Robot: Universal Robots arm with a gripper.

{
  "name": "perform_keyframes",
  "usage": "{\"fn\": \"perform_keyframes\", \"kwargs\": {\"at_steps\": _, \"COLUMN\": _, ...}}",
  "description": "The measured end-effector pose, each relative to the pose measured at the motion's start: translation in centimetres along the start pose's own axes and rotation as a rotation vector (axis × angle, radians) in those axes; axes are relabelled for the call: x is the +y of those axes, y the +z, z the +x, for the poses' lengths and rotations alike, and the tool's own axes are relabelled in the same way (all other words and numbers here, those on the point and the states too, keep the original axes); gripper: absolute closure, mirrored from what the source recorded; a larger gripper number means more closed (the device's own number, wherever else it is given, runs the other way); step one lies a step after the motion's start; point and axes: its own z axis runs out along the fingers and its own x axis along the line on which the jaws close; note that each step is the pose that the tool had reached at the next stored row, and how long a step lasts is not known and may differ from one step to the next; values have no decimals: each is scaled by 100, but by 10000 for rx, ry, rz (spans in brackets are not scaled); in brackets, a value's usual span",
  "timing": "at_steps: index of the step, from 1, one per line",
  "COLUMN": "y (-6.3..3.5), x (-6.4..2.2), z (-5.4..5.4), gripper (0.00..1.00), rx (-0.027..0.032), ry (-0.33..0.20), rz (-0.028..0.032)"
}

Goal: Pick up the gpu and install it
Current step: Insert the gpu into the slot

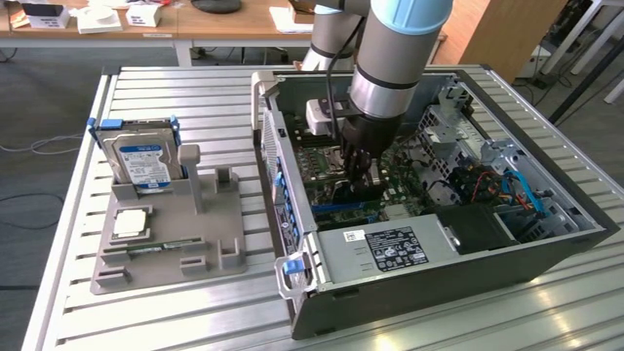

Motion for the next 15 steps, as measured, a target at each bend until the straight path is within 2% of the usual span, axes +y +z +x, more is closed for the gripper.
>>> {"fn": "perform_keyframes", "kwargs": {"at_steps": 15, "y": 1, "x": 4, "z": -5, "gripper": 73, "rx": 0, "ry": 0, "rz": 0}}
